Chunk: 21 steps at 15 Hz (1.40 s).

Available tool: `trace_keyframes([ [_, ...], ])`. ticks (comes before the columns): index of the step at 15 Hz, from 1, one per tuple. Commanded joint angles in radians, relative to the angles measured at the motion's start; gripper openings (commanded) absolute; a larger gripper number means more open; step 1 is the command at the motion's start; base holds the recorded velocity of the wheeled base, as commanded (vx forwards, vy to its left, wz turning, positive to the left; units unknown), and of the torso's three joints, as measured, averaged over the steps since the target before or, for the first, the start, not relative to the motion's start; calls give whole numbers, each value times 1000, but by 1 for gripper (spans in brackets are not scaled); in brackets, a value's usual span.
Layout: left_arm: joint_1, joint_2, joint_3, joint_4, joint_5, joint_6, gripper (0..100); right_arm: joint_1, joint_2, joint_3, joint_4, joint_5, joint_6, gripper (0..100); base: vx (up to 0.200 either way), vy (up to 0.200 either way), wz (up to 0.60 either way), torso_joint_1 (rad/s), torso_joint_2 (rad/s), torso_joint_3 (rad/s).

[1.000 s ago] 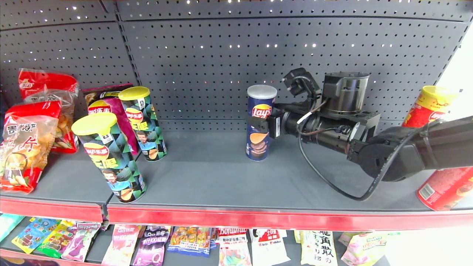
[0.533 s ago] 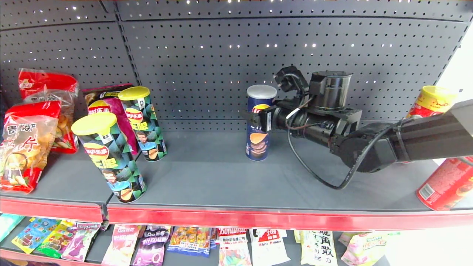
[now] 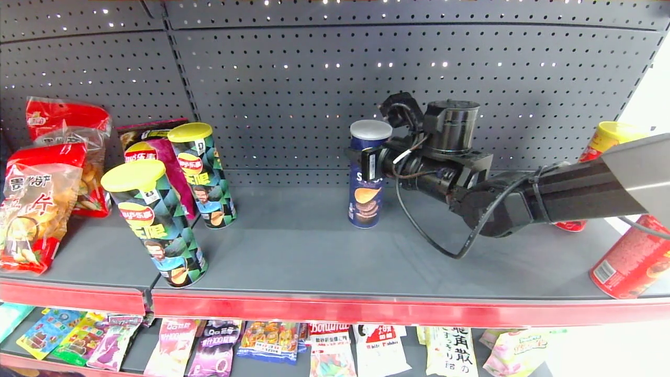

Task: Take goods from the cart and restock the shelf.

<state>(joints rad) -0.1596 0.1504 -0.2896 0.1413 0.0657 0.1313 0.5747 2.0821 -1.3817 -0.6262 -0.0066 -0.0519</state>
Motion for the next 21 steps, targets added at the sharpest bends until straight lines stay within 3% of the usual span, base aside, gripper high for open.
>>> trace_keyframes([
  [1,0,-3,1,1,2,-1,0,4,4,-2,0,-4,0,0,0,0,0,0,0,0],
  [5,0,-9,1,0,2,-1,0,39,-39,38,5,-59,0,0,0,0,0,0,0,0],
  [12,0,-12,3,0,-4,-1,0,79,-363,314,37,-332,0,0,0,0,0,0,0,0],
  [21,0,-14,13,-2,-3,1,0,157,-505,533,31,-452,103,0,0,0,0,0,0,0],
])
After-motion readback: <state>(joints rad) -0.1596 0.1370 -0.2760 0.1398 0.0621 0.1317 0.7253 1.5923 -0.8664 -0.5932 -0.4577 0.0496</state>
